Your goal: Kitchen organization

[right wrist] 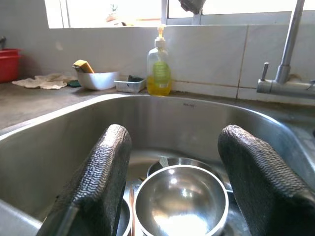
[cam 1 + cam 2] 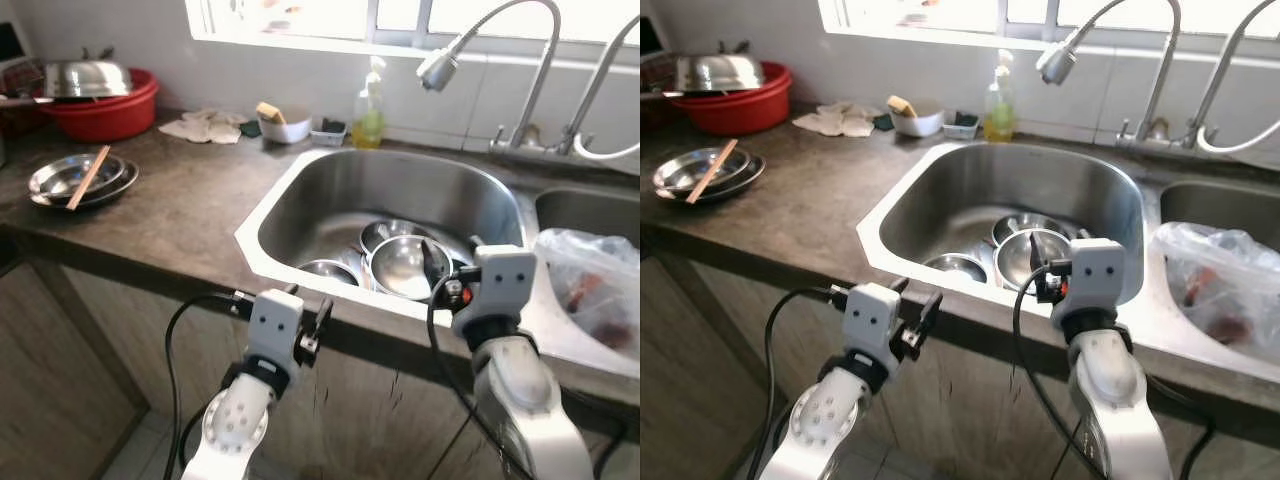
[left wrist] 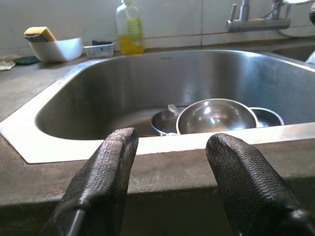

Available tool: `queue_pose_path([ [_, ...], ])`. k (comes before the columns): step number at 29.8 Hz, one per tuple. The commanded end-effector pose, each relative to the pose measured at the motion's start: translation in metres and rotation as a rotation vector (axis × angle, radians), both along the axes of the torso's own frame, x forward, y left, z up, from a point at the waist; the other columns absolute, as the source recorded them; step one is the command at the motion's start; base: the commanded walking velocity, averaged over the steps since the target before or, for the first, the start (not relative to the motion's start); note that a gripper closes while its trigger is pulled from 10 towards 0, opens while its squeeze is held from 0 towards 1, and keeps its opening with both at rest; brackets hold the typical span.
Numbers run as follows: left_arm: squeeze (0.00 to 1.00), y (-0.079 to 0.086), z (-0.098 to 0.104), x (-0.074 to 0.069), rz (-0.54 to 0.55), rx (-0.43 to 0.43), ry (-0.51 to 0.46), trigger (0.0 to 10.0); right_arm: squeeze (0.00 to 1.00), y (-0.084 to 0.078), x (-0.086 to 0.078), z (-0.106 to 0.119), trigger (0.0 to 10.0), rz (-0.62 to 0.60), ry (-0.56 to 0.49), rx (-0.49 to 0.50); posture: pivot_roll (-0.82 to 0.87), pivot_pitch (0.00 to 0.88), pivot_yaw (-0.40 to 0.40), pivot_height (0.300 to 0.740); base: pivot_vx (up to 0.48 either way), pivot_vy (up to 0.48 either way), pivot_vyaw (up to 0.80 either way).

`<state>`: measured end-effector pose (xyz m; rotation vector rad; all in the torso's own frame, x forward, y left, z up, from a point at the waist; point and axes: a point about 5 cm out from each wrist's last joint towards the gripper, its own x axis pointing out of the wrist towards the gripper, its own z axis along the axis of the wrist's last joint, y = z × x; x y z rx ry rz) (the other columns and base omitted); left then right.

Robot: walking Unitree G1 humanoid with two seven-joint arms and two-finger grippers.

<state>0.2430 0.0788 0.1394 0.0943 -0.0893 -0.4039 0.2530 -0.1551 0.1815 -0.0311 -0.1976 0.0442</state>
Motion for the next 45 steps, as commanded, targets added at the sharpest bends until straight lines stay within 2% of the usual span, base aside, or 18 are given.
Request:
queue_pose_path([
  [1,0.0,0.001,-0.001,-0.003,-0.017,-0.005,0.01,10.0,0.0,0.002,-0.007,0.001,10.0,0.016,-0.006,-0.022,0.02,0.0,-0.013,0.74,0.0,0.0,0.0],
  [8,0.0,0.001,-0.003,-0.006,-0.032,-0.013,0.02,10.0,0.0,0.005,-0.012,-0.001,10.0,0.022,0.002,-0.037,0.02,0.0,-0.011,0.74,0.0,0.0,0.6],
  [20,0.0,0.0,-0.001,-0.004,-0.024,-0.025,0.016,10.0,0.0,0.009,-0.005,0.004,10.0,0.018,-0.006,-0.035,0.03,0.0,-0.021,0.74,0.0,0.468,0.8],
  [27,0.0,0.001,-0.002,-0.006,-0.024,-0.021,0.017,10.0,0.0,0.012,-0.001,0.006,10.0,0.019,0.001,-0.017,0.04,0.0,-0.021,0.74,0.0,0.0,0.8],
  [34,0.0,0.003,-0.002,-0.005,-0.015,-0.016,0.023,10.0,0.0,0.014,0.001,0.006,10.0,0.02,0.008,0.008,0.04,0.0,-0.022,0.74,0.0,0.0,0.0],
  [45,0.0,0.003,-0.002,-0.005,-0.019,-0.02,0.026,10.0,0.0,0.016,0.004,0.006,10.0,0.022,0.019,0.02,0.04,0.0,-0.024,0.74,0.0,0.479,0.0],
])
